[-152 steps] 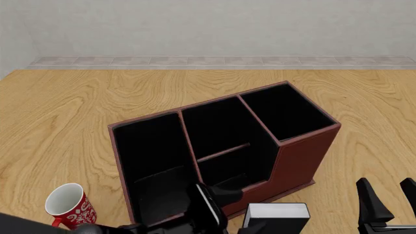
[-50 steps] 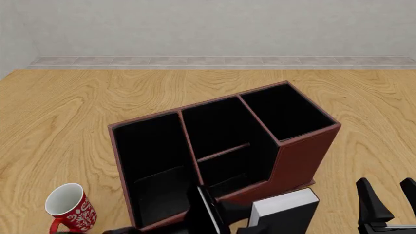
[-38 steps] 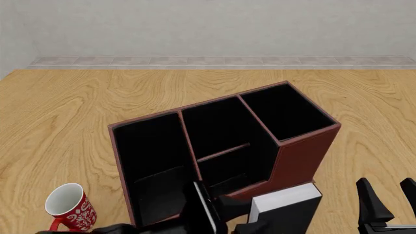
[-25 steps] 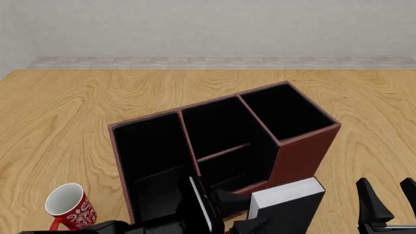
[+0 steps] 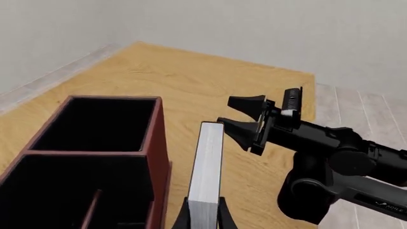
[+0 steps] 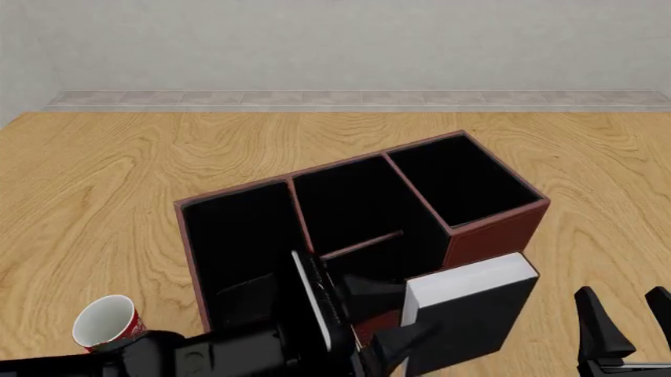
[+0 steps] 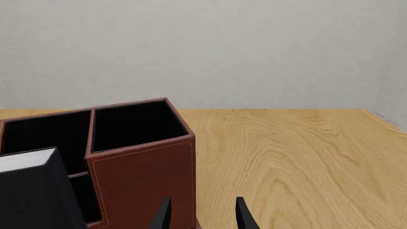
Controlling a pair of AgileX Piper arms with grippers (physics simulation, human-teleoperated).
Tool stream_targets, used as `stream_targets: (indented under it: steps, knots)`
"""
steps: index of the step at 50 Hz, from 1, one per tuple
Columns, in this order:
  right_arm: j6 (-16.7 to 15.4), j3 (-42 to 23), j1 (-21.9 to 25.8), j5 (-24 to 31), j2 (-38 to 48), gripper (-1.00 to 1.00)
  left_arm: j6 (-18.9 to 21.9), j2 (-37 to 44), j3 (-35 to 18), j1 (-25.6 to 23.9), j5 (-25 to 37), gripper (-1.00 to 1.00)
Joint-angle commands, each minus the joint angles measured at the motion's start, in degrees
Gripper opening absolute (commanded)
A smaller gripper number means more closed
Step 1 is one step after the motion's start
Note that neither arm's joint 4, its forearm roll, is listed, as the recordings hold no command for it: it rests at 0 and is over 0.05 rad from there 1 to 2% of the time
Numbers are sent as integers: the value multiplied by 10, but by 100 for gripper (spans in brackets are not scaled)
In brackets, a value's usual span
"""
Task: Pick up the book and place it in the right compartment of the caddy.
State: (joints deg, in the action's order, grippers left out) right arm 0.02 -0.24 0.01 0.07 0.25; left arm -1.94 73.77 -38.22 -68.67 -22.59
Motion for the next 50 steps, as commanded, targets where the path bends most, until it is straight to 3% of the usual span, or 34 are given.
stream_targets:
  steps: [1,50]
  knots:
    - [0,0,0,0,0,100,28,-25,-39,2,42,-100]
    - [0,0,0,0,0,100,73,-28,-190,39,157,-100]
